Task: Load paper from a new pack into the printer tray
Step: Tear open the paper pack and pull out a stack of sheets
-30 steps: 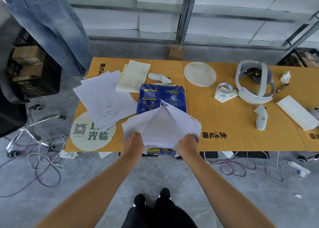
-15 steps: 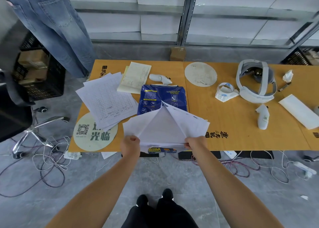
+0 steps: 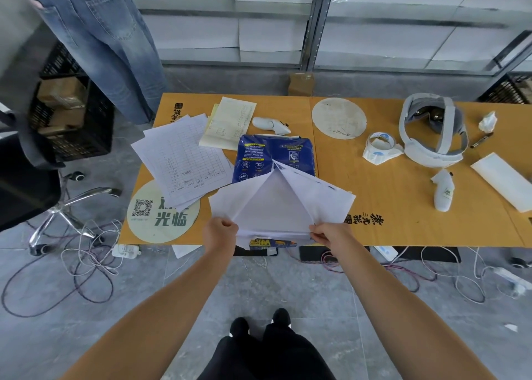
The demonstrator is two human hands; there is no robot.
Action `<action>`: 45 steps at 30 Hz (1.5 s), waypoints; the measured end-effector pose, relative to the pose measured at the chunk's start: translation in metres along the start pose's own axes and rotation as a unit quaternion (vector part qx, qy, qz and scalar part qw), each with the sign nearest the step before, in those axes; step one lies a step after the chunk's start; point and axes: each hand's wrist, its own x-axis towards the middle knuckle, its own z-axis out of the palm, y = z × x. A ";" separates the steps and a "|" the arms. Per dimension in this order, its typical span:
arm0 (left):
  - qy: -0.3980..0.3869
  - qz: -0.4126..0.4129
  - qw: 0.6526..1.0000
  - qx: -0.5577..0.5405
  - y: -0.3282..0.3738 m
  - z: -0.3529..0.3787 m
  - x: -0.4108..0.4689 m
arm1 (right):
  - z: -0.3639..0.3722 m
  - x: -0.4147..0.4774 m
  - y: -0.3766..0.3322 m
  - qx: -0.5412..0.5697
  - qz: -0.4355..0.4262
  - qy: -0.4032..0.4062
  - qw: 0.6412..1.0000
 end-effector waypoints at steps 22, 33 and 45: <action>-0.132 -0.138 0.958 -0.214 -0.019 -0.012 0.013 | -0.013 -0.018 0.013 -0.085 0.005 -0.133 0.987; -0.290 -0.162 0.921 -0.204 -0.033 -0.032 0.000 | -0.023 -0.018 0.037 -0.148 0.038 -0.171 0.973; -0.355 -0.149 0.913 -0.135 -0.045 -0.037 -0.010 | -0.031 -0.034 0.057 -0.161 0.005 -0.246 0.956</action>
